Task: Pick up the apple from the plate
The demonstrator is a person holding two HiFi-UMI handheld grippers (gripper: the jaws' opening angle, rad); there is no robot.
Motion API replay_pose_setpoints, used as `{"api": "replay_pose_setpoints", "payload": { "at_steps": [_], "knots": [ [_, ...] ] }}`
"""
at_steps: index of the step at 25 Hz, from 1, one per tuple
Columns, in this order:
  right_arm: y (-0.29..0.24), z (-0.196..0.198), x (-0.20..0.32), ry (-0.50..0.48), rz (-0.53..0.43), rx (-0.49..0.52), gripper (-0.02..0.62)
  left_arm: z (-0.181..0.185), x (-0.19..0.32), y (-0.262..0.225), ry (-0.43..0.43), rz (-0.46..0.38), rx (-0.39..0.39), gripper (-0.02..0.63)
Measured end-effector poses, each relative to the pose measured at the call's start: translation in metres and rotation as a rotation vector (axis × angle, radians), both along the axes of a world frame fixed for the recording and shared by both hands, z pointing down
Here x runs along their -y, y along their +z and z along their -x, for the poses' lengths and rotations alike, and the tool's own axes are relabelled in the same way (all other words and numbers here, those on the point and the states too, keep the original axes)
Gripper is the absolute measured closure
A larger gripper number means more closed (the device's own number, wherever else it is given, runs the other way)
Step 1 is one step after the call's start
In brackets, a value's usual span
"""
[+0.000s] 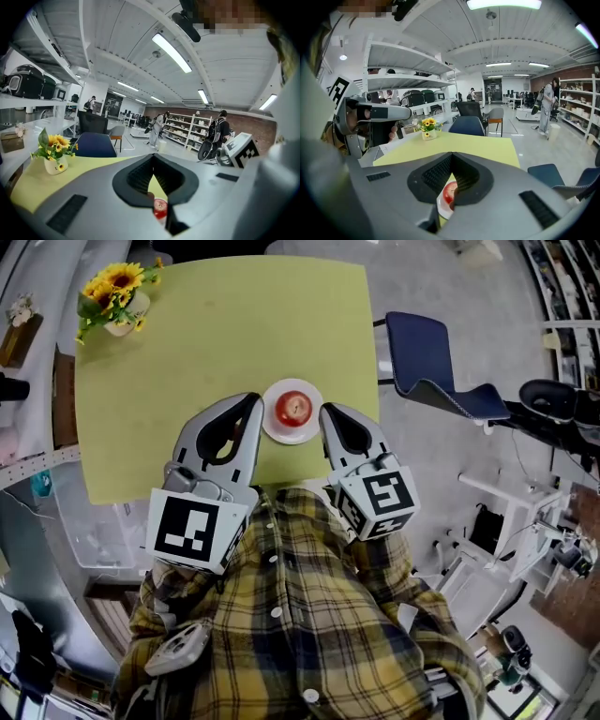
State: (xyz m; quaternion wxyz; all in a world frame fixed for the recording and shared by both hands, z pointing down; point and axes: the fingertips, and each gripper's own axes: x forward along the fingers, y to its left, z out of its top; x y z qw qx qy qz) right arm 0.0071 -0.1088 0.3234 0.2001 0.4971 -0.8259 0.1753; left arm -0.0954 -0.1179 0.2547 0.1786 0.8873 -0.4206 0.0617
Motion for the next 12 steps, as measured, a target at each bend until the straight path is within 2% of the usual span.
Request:
{"api": "replay_pose_setpoints", "payload": {
  "at_steps": [6,12],
  "knots": [
    [0.006,0.005,0.008,-0.028,0.014,-0.01,0.598,0.004,0.001,0.01,-0.028,0.028,0.001,0.598],
    [0.018,0.004,0.005,-0.052,0.046,-0.027,0.598,-0.005,0.004,0.02,-0.018,0.049,-0.008,0.598]
  ]
}}
